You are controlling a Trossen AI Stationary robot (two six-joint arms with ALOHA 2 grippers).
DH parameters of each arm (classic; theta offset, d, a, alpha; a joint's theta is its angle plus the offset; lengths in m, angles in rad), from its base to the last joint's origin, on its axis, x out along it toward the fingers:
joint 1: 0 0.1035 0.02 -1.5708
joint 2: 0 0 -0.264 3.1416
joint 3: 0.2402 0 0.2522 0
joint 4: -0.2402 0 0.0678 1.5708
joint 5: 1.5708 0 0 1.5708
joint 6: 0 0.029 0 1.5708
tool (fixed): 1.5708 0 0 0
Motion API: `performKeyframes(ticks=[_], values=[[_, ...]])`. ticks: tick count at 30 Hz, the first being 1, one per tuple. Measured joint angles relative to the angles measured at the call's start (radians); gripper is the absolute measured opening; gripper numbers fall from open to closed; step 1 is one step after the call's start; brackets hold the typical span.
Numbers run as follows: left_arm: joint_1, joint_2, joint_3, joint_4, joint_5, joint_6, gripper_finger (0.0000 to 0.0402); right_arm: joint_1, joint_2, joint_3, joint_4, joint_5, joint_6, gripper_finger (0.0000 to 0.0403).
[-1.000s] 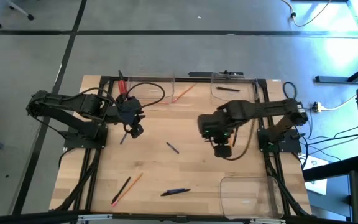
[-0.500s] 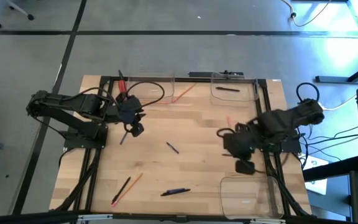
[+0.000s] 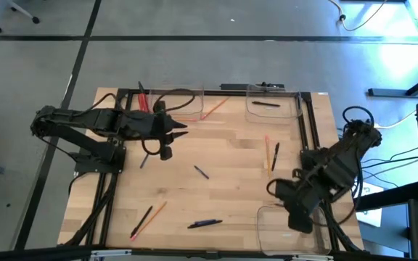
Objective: Sort crayons/erasers/pens/pencils in bins
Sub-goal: Put the blue crayon into the bottom transparent bin
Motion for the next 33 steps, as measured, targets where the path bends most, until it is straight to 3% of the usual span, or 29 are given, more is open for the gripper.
performKeyframes(ticks=[6,18,25,33], values=[[0.000,0.000,0.000,0.131,0.078,0.135,0.0080,0.062,0.069,0.000,0.026,0.000,0.032,0.0031],[0.000,0.000,0.000,0.145,0.088,0.146,0.0080,0.092,0.268,0.000,0.075,-0.035,-0.047,0.0031],[0.000,0.000,0.000,0.144,0.164,0.146,0.0080,0.091,0.383,-0.001,0.074,-0.075,-0.098,0.0031],[-0.004,0.000,0.000,0.144,0.173,0.181,0.0080,0.078,0.454,-0.054,0.135,-0.080,-0.128,0.0031]])
